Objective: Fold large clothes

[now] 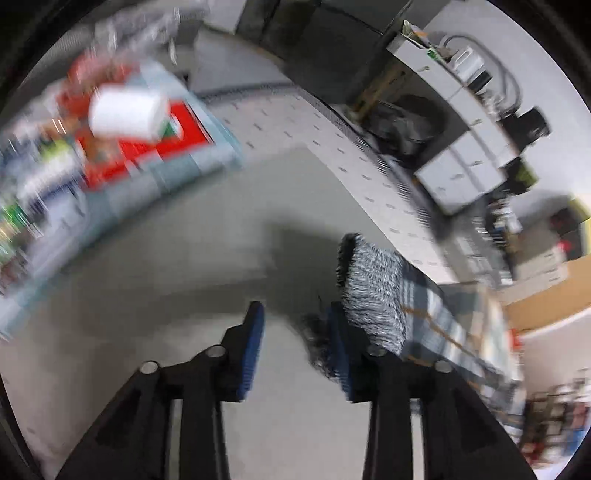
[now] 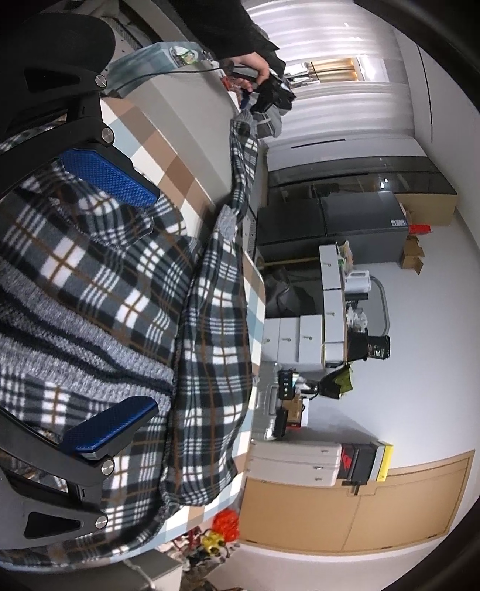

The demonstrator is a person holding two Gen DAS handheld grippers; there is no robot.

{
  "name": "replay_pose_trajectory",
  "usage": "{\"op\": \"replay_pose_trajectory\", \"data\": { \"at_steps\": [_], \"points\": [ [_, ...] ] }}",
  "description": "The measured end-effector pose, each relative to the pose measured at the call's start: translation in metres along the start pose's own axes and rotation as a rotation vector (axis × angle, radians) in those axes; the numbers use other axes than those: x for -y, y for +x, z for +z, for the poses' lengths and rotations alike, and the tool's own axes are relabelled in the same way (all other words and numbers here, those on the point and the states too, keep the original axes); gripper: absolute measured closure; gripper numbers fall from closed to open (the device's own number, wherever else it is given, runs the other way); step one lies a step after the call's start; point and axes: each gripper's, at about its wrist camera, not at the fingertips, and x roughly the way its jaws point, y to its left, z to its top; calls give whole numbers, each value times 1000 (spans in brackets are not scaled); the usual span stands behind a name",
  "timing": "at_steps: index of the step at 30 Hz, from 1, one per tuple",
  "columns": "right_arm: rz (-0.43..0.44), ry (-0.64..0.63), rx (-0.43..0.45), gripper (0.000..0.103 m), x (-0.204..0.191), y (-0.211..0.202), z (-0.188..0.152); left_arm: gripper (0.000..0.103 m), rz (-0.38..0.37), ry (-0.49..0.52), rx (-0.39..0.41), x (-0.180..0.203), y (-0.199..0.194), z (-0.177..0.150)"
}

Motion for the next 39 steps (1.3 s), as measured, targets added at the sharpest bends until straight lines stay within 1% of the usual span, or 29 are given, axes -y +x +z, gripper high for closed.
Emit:
{"op": "replay_pose_trajectory", "data": {
  "at_steps": [2,5,8,10,11,13,14,15,16,17,18,20,22,24,26,28,29,30,31,32,33,34,35,36,37,38,39],
  "points": [
    [7,-9,-9,0,-4,3,0,56,-45,-38,-12,-3,3,-11],
    [14,-33,-17,0,-11,6,-2,49,-72,-40,20,2,2,-16],
    [14,-56,-25,0,-16,6,-5,49,-123,-49,27,7,0,-14],
    [15,-67,-25,0,-18,5,-6,49,-154,-63,82,2,-8,-2],
    [15,-70,-25,0,-18,4,-7,49,-183,-71,124,0,-14,5],
    [18,-72,-25,0,-19,5,-8,48,-233,-79,182,-6,-26,10],
    [19,-72,-25,0,-18,5,-7,40,-252,-76,197,-10,-32,9],
    [19,-70,-24,0,-18,5,-6,26,-262,-70,202,-9,-34,9],
    [23,-65,-23,0,-17,5,-6,21,-272,-59,207,-8,-35,8],
    [30,-58,-25,0,-16,5,-5,20,-271,-47,209,-8,-34,6],
    [38,-50,-26,0,-15,5,-5,20,-248,-34,208,-8,-32,5],
    [46,-42,-24,0,-14,4,-4,20,-168,-18,183,-6,-20,0],
    [44,-47,-20,0,-14,3,-4,20,-170,-23,144,-9,-9,-3],
    [43,-49,-18,0,-15,1,-4,20,-166,-52,119,-12,4,-6],
    [39,-48,-17,0,-15,1,-5,17,-173,-51,163,-10,4,-7],
    [37,-49,-14,0,-15,0,-5,15,-168,-59,154,-7,9,-4],
    [36,-50,-12,0,-15,-1,-5,14,-165,-65,166,-5,8,-4],
    [35,-50,-12,0,-15,-1,-5,14,-170,-80,153,-3,11,-2],
    [36,-51,-12,0,-15,0,-5,14,-161,-93,161,-2,10,-3],
    [35,-50,-13,0,-15,0,-5,14,-173,-101,164,0,10,-2],
    [35,-50,-14,0,-15,1,-4,14,-212,-110,151,2,13,-1],
    [36,-49,-15,0,-15,2,-4,14,-223,-115,144,4,14,-2],
    [37,-48,-16,0,-15,2,-4,17,-197,-117,171,5,14,-3],
    [38,-47,-17,0,-16,3,-4,31,-155,-117,200,5,13,-4],
    [40,-48,-19,0,-16,3,-4,41,-100,-127,226,5,12,-6],
    [41,-50,-21,0,-17,4,-4,58,-59,-142,237,5,12,-7],
    [42,-52,-23,0,-17,4,-4,73,-48,-152,237,4,12,-6]
  ]
}}
